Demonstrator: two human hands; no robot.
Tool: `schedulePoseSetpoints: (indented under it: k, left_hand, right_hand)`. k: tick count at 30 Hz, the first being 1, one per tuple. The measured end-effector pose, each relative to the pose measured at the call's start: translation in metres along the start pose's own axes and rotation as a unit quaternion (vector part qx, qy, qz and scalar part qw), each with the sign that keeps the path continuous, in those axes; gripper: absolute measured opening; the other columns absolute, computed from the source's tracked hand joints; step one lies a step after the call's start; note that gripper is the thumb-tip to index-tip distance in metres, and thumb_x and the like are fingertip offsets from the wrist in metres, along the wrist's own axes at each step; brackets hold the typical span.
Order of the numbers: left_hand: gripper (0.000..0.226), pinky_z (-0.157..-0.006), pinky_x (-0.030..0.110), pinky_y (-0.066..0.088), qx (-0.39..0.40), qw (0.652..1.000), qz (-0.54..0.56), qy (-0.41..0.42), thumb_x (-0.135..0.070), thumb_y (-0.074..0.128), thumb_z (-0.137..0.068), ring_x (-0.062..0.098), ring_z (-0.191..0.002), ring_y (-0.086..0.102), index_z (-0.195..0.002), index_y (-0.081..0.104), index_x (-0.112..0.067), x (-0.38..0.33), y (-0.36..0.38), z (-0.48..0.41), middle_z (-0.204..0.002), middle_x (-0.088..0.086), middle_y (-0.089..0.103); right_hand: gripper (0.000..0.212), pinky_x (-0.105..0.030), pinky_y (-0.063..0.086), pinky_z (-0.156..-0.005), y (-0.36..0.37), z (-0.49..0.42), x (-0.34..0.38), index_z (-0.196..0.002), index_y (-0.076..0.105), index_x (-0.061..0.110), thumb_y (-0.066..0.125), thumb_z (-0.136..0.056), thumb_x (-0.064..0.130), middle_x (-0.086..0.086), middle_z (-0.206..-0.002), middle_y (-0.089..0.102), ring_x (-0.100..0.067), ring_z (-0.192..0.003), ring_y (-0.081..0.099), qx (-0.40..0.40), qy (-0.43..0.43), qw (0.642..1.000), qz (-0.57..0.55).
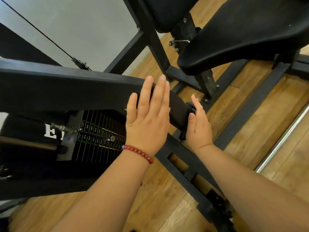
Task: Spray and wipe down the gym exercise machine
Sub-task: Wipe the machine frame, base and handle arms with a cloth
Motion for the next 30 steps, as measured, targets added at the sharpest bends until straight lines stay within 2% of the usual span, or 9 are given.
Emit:
schedulePoseSetpoints:
  k: [2, 5, 8, 11, 13, 16, 21, 26, 30]
  left_hand:
    - [0.057, -0.116, 0.045, -0.012, -0.008, 1.0, -0.009, -0.004, -0.034, 0.031, -0.103, 0.03, -0.146, 0.004, -0.154, 0.018, -0.01, -0.004, 0.003, 0.0, -0.159, 0.006, 0.01]
    - [0.058, -0.117, 0.046, -0.009, -0.025, 0.999, -0.009, -0.018, -0.037, 0.03, -0.102, 0.03, -0.147, 0.005, -0.153, 0.022, -0.01, -0.008, 0.005, 0.001, -0.161, 0.007, 0.015]
    - [0.06, -0.117, 0.047, -0.008, -0.038, 0.999, -0.016, -0.014, -0.038, 0.03, -0.102, 0.031, -0.148, 0.005, -0.154, 0.018, -0.01, -0.014, 0.008, 0.005, -0.161, 0.007, 0.017]
    - [0.061, -0.118, 0.045, -0.011, -0.055, 0.997, -0.046, 0.004, -0.038, 0.033, -0.101, 0.031, -0.147, 0.006, -0.153, 0.019, -0.009, -0.018, 0.015, 0.011, -0.161, 0.009, 0.019]
    - [0.061, -0.119, 0.044, -0.011, -0.065, 0.996, -0.062, 0.014, -0.038, 0.036, -0.101, 0.03, -0.147, 0.009, -0.153, 0.023, -0.009, -0.019, 0.018, 0.013, -0.16, 0.011, 0.022]
    - [0.063, -0.118, 0.044, -0.01, -0.076, 0.994, -0.077, 0.021, -0.04, 0.034, -0.1, 0.03, -0.147, 0.007, -0.153, 0.021, -0.009, -0.021, 0.021, 0.013, -0.161, 0.011, 0.019]
    - [0.063, -0.119, 0.043, -0.011, -0.089, 0.992, -0.076, 0.041, -0.041, 0.033, -0.099, 0.03, -0.147, 0.01, -0.152, 0.022, -0.007, -0.027, 0.025, 0.017, -0.16, 0.009, 0.021]
    - [0.062, -0.12, 0.046, -0.005, -0.079, 0.991, -0.053, 0.095, -0.04, 0.034, -0.098, 0.033, -0.146, 0.012, -0.149, 0.03, -0.007, -0.034, 0.028, 0.023, -0.158, 0.012, 0.026]
    - [0.061, -0.12, 0.046, -0.003, -0.054, 0.991, -0.041, 0.119, -0.04, 0.029, -0.098, 0.034, -0.146, 0.011, -0.149, 0.03, -0.006, -0.04, 0.028, 0.025, -0.158, 0.014, 0.026]
  right_hand:
    - [0.05, -0.048, 0.034, -0.114, 0.001, -0.003, 0.001, -0.147, 0.021, 0.027, 0.018, -0.102, 0.05, 0.01, -0.151, 0.027, -0.019, -0.145, 0.029, -0.006, -0.025, 1.0, 0.004]
    - [0.053, -0.044, 0.028, -0.117, 0.003, -0.014, 0.023, -0.149, 0.018, 0.019, 0.018, -0.104, 0.045, -0.002, -0.157, 0.026, -0.02, -0.147, 0.023, -0.022, -0.1, 0.995, 0.009]
    - [0.057, -0.045, 0.025, -0.119, 0.006, -0.019, 0.029, -0.153, 0.012, 0.009, 0.02, -0.105, 0.038, -0.005, -0.16, 0.01, -0.023, -0.15, 0.014, -0.016, -0.191, 0.98, 0.047]
    - [0.058, -0.041, 0.019, -0.121, 0.005, 0.002, -0.003, -0.155, 0.004, 0.009, 0.021, -0.106, 0.036, -0.009, -0.161, 0.003, -0.025, -0.151, 0.006, -0.024, -0.271, 0.956, 0.108]
    - [0.058, -0.04, 0.018, -0.121, 0.006, 0.019, -0.03, -0.156, -0.004, 0.016, 0.019, -0.107, 0.037, -0.007, -0.163, -0.005, -0.024, -0.151, -0.001, -0.035, -0.297, 0.942, 0.151]
    - [0.057, -0.034, 0.007, -0.123, 0.009, 0.022, -0.029, -0.156, -0.007, 0.02, 0.017, -0.107, 0.037, -0.001, -0.163, -0.013, -0.024, -0.151, -0.007, -0.045, -0.307, 0.938, 0.155]
    - [0.053, -0.04, 0.01, -0.123, 0.009, 0.001, 0.018, -0.151, 0.014, 0.001, 0.024, -0.107, 0.029, -0.012, -0.159, 0.007, -0.032, -0.15, 0.005, -0.063, -0.361, 0.923, 0.114]
    - [0.055, -0.037, 0.009, -0.123, 0.015, 0.038, -0.044, -0.156, 0.001, 0.018, 0.02, -0.108, 0.035, -0.002, -0.164, -0.004, -0.025, -0.151, 0.003, -0.057, -0.35, 0.92, 0.168]
    - [0.054, -0.036, 0.007, -0.123, 0.016, 0.039, -0.039, -0.155, 0.0, 0.018, 0.016, -0.107, 0.037, 0.0, -0.163, -0.001, -0.023, -0.151, 0.001, -0.062, -0.282, 0.948, 0.133]
Point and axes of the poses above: each hand's wrist, its own z-axis away from the middle knuckle, its own y-axis out of the palm, x = y × z, the point moved 7 cm from there along -z, towards the middle knuckle
